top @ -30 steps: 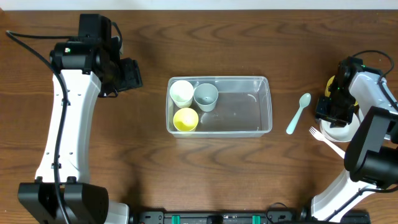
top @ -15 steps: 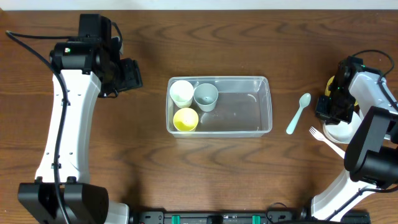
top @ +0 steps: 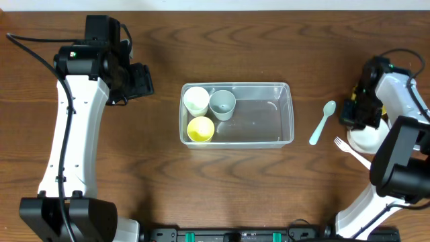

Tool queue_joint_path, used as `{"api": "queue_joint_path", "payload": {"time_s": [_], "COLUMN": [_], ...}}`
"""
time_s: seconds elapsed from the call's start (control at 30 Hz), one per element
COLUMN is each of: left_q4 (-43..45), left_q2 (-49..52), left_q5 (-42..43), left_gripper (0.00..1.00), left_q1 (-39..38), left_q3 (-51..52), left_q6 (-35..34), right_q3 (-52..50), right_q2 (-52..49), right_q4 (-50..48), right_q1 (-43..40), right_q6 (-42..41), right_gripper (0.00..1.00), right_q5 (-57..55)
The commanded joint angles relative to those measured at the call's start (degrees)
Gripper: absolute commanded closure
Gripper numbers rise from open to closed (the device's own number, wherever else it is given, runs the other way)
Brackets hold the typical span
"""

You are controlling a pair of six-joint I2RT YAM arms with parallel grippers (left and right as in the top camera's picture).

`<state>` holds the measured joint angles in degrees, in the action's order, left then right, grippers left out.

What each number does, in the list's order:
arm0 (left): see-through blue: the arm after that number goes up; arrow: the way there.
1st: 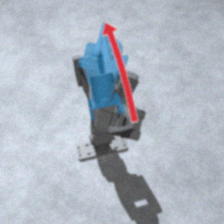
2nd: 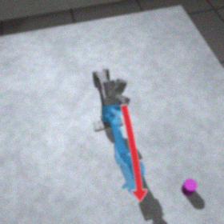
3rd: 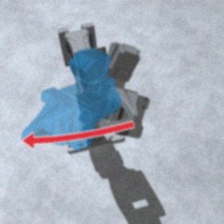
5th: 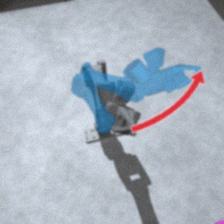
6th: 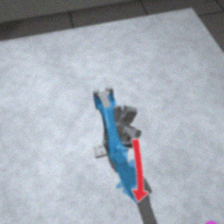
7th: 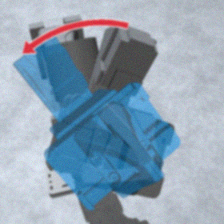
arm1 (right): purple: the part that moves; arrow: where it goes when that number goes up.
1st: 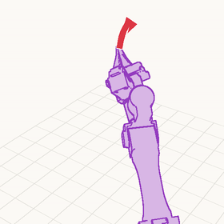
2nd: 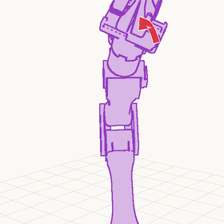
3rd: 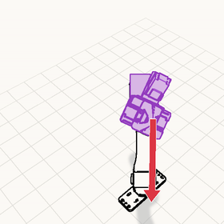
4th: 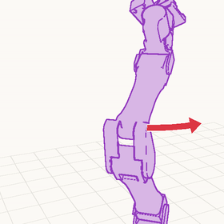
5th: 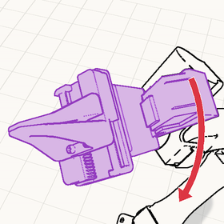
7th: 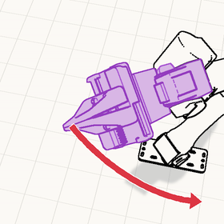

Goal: Pack container
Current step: 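Grasp the white bowl rim with the right gripper, then carry the white bowl into the container's right side and release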

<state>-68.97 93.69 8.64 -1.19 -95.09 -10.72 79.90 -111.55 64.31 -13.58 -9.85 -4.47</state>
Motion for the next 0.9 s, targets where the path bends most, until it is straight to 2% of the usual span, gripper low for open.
{"api": "queue_joint_path", "payload": {"time_s": [0.0, 0.23, 0.33, 0.6, 0.87], "left_q4": [-0.22, -0.22, -0.26, -0.42, -0.42], "left_q2": [-0.48, -0.48, -0.48, -0.48, -0.48], "left_q5": [-0.04, -0.07, -0.07, -0.07, -0.07], "left_gripper": [0.31, 0.31, 0.31, 0.31, 0.31], "left_q1": [0.15, 0.15, 0.15, 0.15, 0.15], "left_q3": [0.07, 0.07, 0.07, 0.07, 0.07], "left_q6": [-0.57, -0.55, -0.57, -0.55, -0.52], "right_q3": [6.25, 12.0, 11.98, 11.21, 11.1], "right_q2": [7.28, 19.1, 20.37, 14.36, 4.59], "right_q4": [1.99, -1.38, -3.56, -3.43, -2.14], "right_q1": [4.76, 20.39, 27.71, 42.84, 47.52], "right_q6": [1.01, 4.39, 4.35, 2.95, 0.44], "right_gripper": [0.99, 0.99, 0.99, 0.99, 0.99], "right_q5": [0.92, 3.87, 3.91, 3.89, 3.89]}}
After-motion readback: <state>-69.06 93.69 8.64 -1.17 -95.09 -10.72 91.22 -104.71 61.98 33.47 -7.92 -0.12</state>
